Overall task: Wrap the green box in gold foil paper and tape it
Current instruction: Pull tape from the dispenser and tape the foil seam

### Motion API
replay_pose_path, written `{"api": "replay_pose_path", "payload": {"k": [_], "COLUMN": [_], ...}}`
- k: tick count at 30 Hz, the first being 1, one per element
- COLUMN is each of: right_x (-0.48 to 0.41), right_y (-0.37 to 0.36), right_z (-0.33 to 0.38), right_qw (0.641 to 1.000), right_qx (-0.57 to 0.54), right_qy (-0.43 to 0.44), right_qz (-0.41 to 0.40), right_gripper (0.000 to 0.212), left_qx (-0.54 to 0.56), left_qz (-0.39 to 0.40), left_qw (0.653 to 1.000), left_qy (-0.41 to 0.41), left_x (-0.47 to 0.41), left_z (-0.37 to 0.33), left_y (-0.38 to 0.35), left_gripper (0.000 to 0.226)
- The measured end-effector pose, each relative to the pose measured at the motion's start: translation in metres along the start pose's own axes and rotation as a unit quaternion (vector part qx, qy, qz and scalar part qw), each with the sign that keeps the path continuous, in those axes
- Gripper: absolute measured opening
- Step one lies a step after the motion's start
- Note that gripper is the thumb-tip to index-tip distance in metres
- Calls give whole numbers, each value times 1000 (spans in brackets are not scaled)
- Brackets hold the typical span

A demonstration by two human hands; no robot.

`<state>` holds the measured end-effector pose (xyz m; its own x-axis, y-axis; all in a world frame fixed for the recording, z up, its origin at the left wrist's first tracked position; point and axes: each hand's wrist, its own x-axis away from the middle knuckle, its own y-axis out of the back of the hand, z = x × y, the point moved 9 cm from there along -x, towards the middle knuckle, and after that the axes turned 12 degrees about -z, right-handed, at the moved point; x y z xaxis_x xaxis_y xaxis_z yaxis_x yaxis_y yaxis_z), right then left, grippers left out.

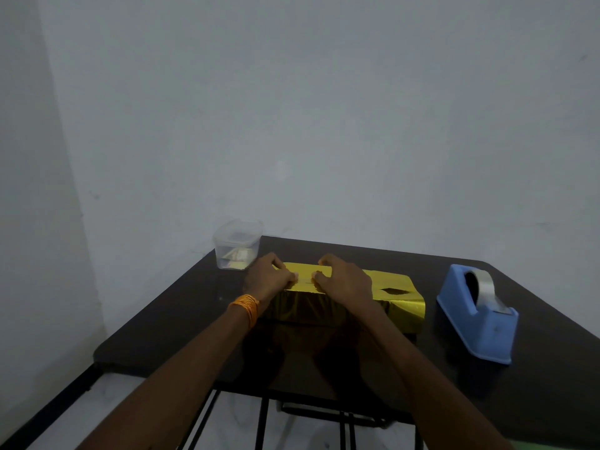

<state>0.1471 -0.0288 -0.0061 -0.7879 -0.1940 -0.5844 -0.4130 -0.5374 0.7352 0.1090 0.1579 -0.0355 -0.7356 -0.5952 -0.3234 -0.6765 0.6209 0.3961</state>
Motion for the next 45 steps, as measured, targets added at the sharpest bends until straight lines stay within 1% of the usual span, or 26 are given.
{"api": "replay_pose_path", "payload": {"k": [3, 4, 7, 10, 12, 14, 19, 21, 24, 26, 28, 30, 32, 35, 36, 38, 39, 41, 43, 45], "right_x": [0, 0, 0, 0, 1, 2, 1, 2, 2, 2, 4, 10, 23, 46, 52, 57, 57, 54, 48, 41], "right_y": [1, 1, 1, 2, 2, 1, 0, 2, 7, 12, 24, 42, 54, 48, 47, 45, 46, 46, 46, 43], "right_z": [-1, -1, -1, -1, 0, 0, -1, -2, -4, -6, -6, -4, -2, 2, 1, -3, -8, -14, -22, -33], "right_qw": [1000, 1000, 1000, 1000, 1000, 1000, 1000, 1000, 998, 993, 985, 981, 979, 983, 984, 983, 982, 982, 983, 985], "right_qx": [-4, -6, -8, -8, -7, -8, -15, -20, -56, -110, -155, -156, -158, -158, -153, -153, -154, -153, -144, -135], "right_qy": [1, 1, 3, 3, 6, 7, 4, 12, 17, 4, 3, 17, 19, 9, 7, 1, -7, -20, -28, -36], "right_qz": [-2, -3, -5, -9, -12, -10, -11, -19, -31, -40, -69, -112, -129, -93, -91, -103, -110, -113, -111, -103], "right_gripper": [40, 40, 40, 40, 40, 40, 40, 40, 38, 37, 33, 27, 21, 14, 13, 13, 12, 8, 3, 3], "left_qx": [24, 29, 35, -49, -69, -34, 55, 48, -19, -11, 9, 14, 4, -22, -41, -117, -157, -207, -217, -196], "left_qz": [7, 11, 18, 8, 3, 12, 38, 16, -40, -73, -95, -96, -76, -22, 5, 71, 106, 148, 156, 161], "left_qw": [1000, 999, 999, 998, 997, 999, 997, 998, 999, 997, 995, 994, 991, 987, 984, 972, 963, 949, 947, 953], "left_qy": [16, 18, 14, -35, -37, -6, 38, 38, 4, -5, -16, -52, -106, -160, -170, -188, -192, -184, -175, -166], "left_x": [-2, -2, -1, 8, 11, 11, 7, 5, 5, 4, 1, -5, -11, -19, -21, -22, -21, -18, -17, -15], "left_z": [2, 2, 2, -10, -12, -7, 1, 4, 5, 3, -4, -17, -33, -53, -57, -60, -58, -50, -45, -47], "left_y": [0, 2, 4, 5, 2, -1, -5, 2, 25, 38, 44, 43, 34, 10, -3, -25, -36, -46, -43, -35], "left_gripper": [7, 4, 15, 39, 47, 43, 19, 11, 19, 20, 16, 13, 13, 17, 20, 27, 32, 41, 49, 60]}}
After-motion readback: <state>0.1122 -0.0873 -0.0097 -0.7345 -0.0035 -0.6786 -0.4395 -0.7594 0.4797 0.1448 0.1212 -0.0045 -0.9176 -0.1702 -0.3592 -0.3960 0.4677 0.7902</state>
